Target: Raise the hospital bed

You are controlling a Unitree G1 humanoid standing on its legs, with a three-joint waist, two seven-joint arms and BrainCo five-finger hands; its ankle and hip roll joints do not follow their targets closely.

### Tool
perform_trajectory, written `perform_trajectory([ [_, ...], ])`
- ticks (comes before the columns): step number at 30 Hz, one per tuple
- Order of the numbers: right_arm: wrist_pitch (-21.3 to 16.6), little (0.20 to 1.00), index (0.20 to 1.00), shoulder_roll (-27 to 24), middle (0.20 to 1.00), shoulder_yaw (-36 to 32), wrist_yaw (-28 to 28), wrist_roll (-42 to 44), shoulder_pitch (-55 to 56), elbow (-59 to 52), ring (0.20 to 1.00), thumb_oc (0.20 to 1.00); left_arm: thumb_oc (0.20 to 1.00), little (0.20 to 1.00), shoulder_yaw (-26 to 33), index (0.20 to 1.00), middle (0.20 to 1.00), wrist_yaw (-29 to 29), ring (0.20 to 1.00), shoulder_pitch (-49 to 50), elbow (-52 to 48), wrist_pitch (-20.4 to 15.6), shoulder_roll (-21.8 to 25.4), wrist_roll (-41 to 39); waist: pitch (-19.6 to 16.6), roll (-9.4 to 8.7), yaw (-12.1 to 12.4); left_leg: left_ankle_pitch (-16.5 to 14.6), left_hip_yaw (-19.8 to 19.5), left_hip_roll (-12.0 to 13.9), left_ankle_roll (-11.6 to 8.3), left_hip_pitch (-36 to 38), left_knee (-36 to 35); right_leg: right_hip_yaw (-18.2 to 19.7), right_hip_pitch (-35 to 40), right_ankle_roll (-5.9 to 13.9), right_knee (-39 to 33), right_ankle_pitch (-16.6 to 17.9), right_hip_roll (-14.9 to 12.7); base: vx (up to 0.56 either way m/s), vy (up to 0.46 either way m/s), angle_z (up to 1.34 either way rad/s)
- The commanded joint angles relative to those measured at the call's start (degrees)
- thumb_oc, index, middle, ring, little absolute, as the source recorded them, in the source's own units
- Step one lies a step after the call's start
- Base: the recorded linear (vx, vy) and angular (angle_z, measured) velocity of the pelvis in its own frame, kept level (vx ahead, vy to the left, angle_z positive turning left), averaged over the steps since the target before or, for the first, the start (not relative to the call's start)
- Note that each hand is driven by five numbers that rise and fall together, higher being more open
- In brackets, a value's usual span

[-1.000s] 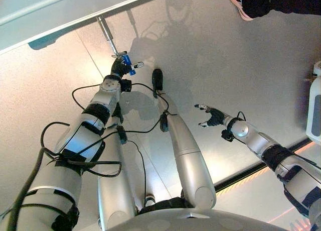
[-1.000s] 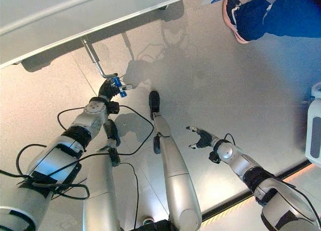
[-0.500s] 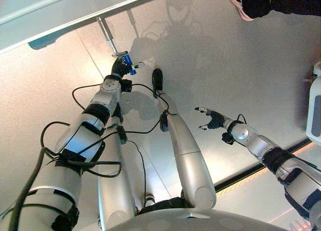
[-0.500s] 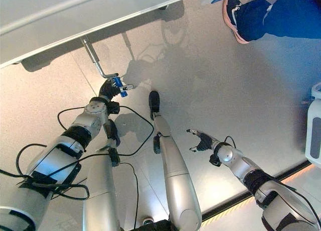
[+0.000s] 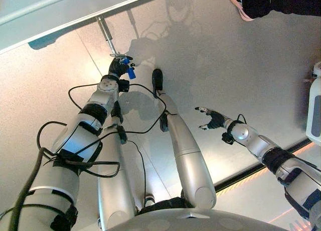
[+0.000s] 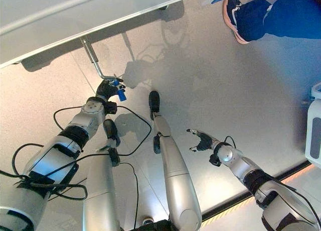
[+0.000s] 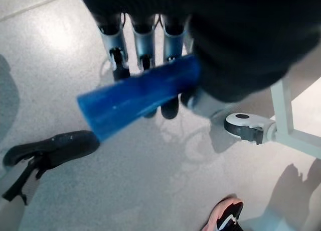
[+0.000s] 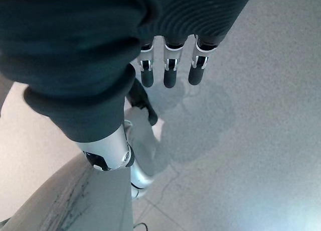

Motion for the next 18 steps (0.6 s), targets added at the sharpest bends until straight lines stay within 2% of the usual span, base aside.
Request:
perform_trajectory([
  [1, -0.7, 1.000, 1.000, -3.9, 1.000, 0.8, 0.0, -0.7, 4.1, -3.7, 1.000, 1.000, 0.200, 0.200, 0.5, 0.200, 0.200, -1.6, 0.200, 4.3, -6.5, -2.3, 1.3, 0.0, -0.1, -4.26, 2.9, 9.4, -3.4, 2.4, -1.03, 0.1, -6.4, 0.4, -0.5, 7.90, 14.3, -13.5, -2.1, -0.01, 0.036, 0.01],
  [8, -0.3, 1.000, 1.000, -4.1, 1.000, 0.9, 0.9, -0.1, 3.3, -4.9, 1.000, 1.000, 0.200, 0.200, 0.8, 0.200, 0.200, -2.1, 0.200, 7.3, -8.6, -2.2, 1.9, -0.2, -0.1, -3.88, 3.0, 4.7, -2.2, 1.9, -0.01, -0.8, 1.3, 2.3, -1.5, 8.03, 17.3, -13.3, -2.2, -0.02, 0.101, -0.02],
  [12, 0.0, 1.000, 1.000, -3.5, 1.000, 1.8, 1.8, -0.6, 3.0, -4.6, 1.000, 1.000, 0.200, 0.200, 1.6, 0.200, 0.200, -2.1, 0.200, 7.9, -7.8, -1.9, 2.4, -0.1, -0.1, -4.10, 2.9, 3.4, -0.8, 1.9, 0.46, -0.6, 2.6, 3.4, -1.3, 8.39, 16.6, -12.6, -1.8, -0.02, 0.125, -0.16],
  [18, 0.1, 1.000, 1.000, -3.2, 1.000, 2.3, 2.2, -1.6, 3.0, -4.5, 1.000, 1.000, 0.200, 0.200, 2.0, 0.200, 0.200, -2.1, 0.200, 7.3, -7.3, -1.9, 2.4, -0.2, -0.1, -4.22, 2.8, 3.1, -0.4, 2.0, 0.68, -0.8, 3.1, 3.8, -1.2, 8.42, 16.0, -12.4, -1.5, -0.01, 0.043, -0.11],
])
